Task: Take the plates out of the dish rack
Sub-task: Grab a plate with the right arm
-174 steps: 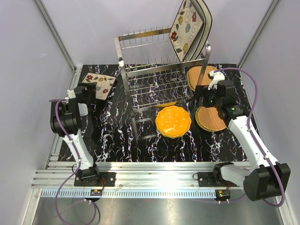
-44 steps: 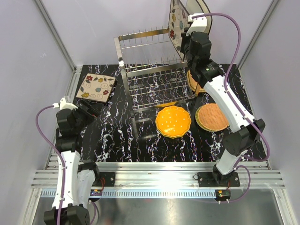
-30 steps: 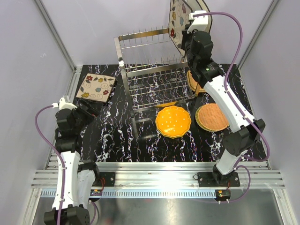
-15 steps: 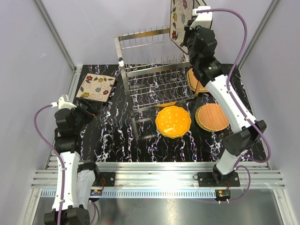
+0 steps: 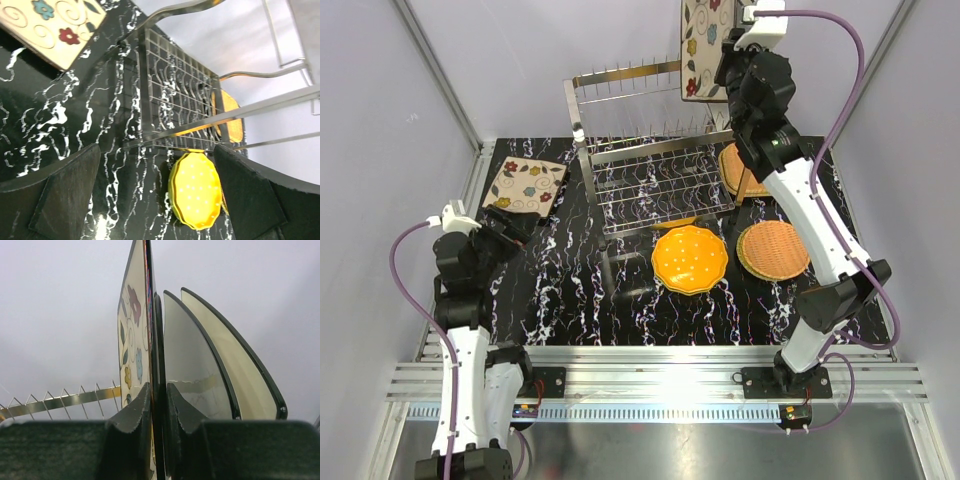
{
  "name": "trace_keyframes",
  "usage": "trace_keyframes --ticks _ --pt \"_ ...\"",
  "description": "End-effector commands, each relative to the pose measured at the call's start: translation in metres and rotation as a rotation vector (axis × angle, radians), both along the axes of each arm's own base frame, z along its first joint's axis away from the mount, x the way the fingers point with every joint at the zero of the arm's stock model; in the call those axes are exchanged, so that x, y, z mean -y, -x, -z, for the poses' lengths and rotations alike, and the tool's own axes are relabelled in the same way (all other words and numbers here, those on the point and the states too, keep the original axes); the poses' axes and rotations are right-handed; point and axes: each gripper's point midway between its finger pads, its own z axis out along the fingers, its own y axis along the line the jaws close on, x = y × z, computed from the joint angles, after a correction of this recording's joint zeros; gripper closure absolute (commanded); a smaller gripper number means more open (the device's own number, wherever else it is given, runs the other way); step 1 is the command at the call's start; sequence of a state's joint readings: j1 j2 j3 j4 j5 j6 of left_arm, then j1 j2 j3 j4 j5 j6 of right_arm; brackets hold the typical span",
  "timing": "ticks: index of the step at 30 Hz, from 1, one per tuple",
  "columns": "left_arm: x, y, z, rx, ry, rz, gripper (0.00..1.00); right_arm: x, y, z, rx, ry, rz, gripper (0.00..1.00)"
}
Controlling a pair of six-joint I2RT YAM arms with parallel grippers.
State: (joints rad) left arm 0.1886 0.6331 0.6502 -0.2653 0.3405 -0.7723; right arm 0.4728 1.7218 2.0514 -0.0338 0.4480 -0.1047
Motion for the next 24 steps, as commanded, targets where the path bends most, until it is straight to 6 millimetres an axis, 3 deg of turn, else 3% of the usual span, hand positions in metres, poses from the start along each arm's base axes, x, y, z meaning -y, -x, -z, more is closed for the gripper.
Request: trace_keyframes --ticks 1,8,13,24 --pt "0.01 0.001 -0.048 0.147 0.008 0.05 0.01 0.03 0.064 -0.129 0.378 -0.224 -0.039 1.0" --pt "0.017 0.005 -0.066 0.199 0.034 0.086 0.01 0.035 0.058 -0.128 0.355 -0.248 -0.038 1.0" --pt "0.028 0.008 -0.089 0.274 0.091 0.141 0.01 0.04 0.065 -0.147 0.388 -0.305 -0.063 1.0" --pt "0.049 0.015 -0.133 0.396 0.174 0.239 0.01 0.035 0.077 -0.155 0.356 -0.379 -0.141 1.0"
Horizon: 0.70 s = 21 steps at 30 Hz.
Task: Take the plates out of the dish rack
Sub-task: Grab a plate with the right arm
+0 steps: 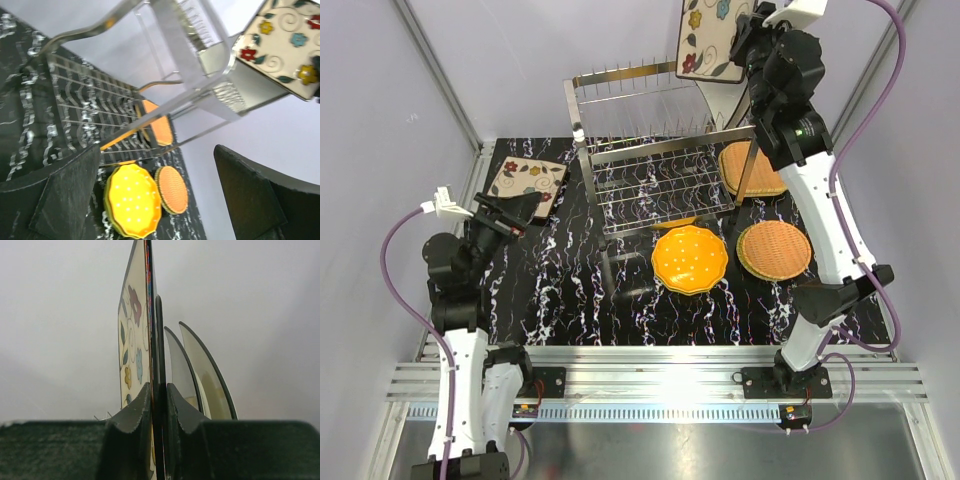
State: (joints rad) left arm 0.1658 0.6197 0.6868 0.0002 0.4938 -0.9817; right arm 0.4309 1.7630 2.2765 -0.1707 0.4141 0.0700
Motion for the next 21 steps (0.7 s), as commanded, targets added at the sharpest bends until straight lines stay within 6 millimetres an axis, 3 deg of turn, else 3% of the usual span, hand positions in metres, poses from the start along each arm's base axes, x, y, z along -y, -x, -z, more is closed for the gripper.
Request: trace_keyframes --ticks 1,14,21 --pt "0.015 0.009 -0.05 0.149 0.015 0.079 0.01 0.019 0.069 -0.11 0.317 -0.216 -0.087 1.0" --pt "0.047 -0.003 -0.082 0.202 0.049 0.193 0.01 0.013 0.106 -0.11 0.21 -0.297 -0.235 1.0" --pt "0.063 -0.008 -0.108 0.239 0.056 0.24 0.01 0.006 0.124 -0.108 0.16 -0.346 -0.325 1.0"
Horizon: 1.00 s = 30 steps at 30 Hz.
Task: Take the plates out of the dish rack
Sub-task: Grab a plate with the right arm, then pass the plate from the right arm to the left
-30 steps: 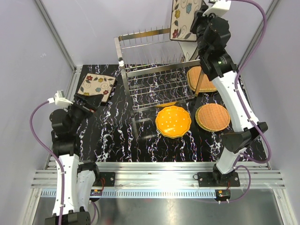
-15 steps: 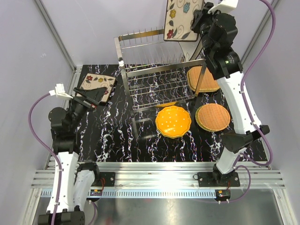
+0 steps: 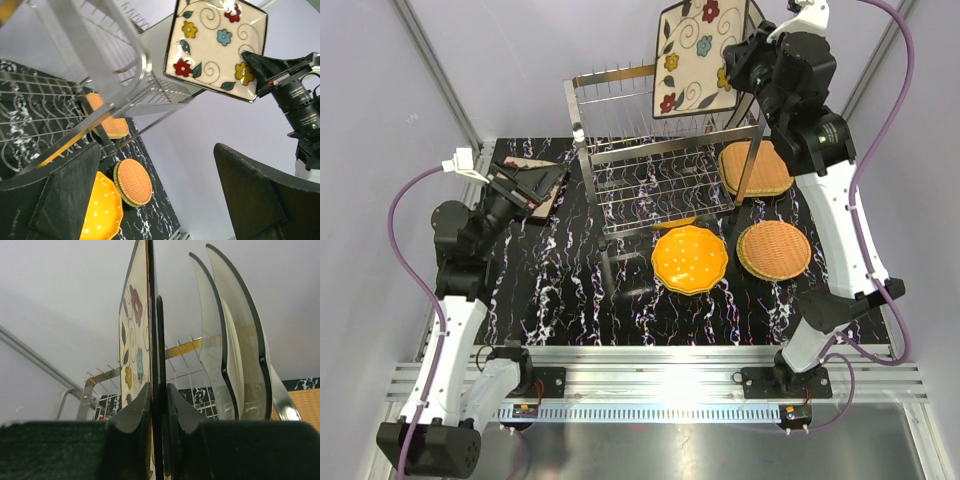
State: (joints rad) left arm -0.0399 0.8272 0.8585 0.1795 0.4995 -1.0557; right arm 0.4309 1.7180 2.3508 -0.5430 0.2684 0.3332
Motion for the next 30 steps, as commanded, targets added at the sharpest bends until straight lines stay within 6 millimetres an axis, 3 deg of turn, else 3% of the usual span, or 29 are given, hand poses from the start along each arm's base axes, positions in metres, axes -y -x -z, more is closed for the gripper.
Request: trace_keyframes --ticks 1,10,21,30 --pt "0.006 0.004 -0.043 0.123 0.012 0.017 0.01 0.028 0.095 -0.144 0.375 -0.279 -0.092 1.0" --pt "0.025 -0.001 -0.058 0.141 0.028 0.076 0.01 0.009 0.117 -0.14 0.308 -0.348 -0.252 1.0" --pt "0.047 0.001 -0.08 0.179 0.066 0.17 0.01 -0.028 0.132 -0.109 0.163 -0.406 -0.467 1.0" --pt "0.064 0.002 -0.084 0.163 0.067 0.22 0.01 -0.056 0.149 -0.092 0.099 -0.427 -0.652 1.0"
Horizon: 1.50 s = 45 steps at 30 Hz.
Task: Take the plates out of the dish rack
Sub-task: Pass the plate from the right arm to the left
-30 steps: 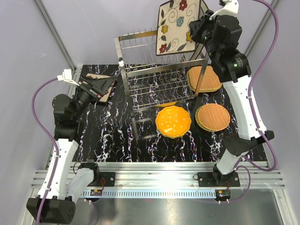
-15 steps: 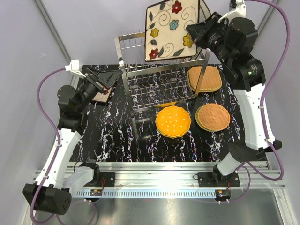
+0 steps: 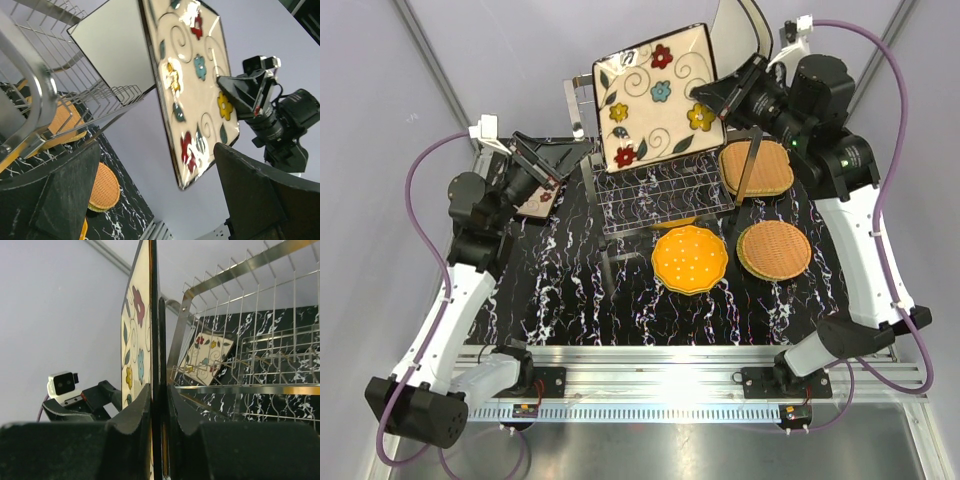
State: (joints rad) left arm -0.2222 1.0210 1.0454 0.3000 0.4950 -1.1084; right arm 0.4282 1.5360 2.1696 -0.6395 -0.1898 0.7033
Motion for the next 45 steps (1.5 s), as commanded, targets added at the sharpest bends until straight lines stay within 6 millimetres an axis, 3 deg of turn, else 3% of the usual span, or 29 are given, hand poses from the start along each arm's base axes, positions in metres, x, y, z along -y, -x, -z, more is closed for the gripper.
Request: trace_keyframes --ticks 1,10,14,17,18,20,24,26,27,29,30,31,34,37,45 --pt "0.007 0.01 -0.028 0.076 0.016 0.033 0.01 0.0 0.063 -0.105 0.296 -0.227 -0.151 1.0" --pt "0.026 0.012 -0.029 0.056 0.028 0.093 0.04 -0.023 0.075 -0.086 0.263 -0.214 -0.263 1.0" --pt "0.03 0.012 -0.035 0.051 0.057 0.117 0.16 -0.032 0.08 -0.079 0.269 -0.193 -0.291 1.0" --pt "0.032 0.014 -0.037 0.043 0.081 0.139 0.31 -0.036 0.08 -0.074 0.286 -0.165 -0.302 1.0" --pt "0.032 0.014 -0.037 0.042 0.085 0.141 0.43 -0.036 0.079 -0.071 0.29 -0.156 -0.297 1.0" --pt "0.032 0.015 -0.037 0.036 0.091 0.149 0.55 -0.037 0.077 -0.068 0.299 -0.142 -0.298 1.0" --pt "0.03 0.026 -0.038 0.047 0.11 0.163 1.0 -0.038 0.073 -0.059 0.342 -0.088 -0.29 1.0" --pt "0.026 0.031 -0.035 0.05 0.113 0.146 1.0 -0.037 0.073 -0.057 0.371 -0.061 -0.283 1.0" --pt "0.025 0.032 -0.03 0.039 0.113 0.142 1.0 -0.036 0.072 -0.055 0.395 -0.035 -0.278 0.97" --pt "0.018 0.041 -0.034 0.064 0.127 0.121 1.0 -0.034 0.074 -0.054 0.429 -0.011 -0.277 0.82" --pt "0.016 0.042 -0.029 0.059 0.129 0.115 1.0 -0.036 0.074 -0.05 0.452 0.013 -0.284 0.7" --pt "0.011 0.051 -0.035 0.088 0.143 0.108 1.0 -0.036 0.074 -0.048 0.461 0.022 -0.285 0.49" --pt "-0.003 0.061 -0.038 0.11 0.17 0.069 1.0 -0.036 0.08 -0.045 0.519 0.065 -0.306 0.13" --pt "-0.019 0.067 -0.041 0.13 0.188 0.018 1.0 -0.033 0.084 -0.043 0.562 0.095 -0.307 0.01" --pt "-0.06 0.072 -0.046 0.168 0.226 -0.096 1.0 -0.024 0.086 -0.027 0.626 0.2 -0.272 0.0"
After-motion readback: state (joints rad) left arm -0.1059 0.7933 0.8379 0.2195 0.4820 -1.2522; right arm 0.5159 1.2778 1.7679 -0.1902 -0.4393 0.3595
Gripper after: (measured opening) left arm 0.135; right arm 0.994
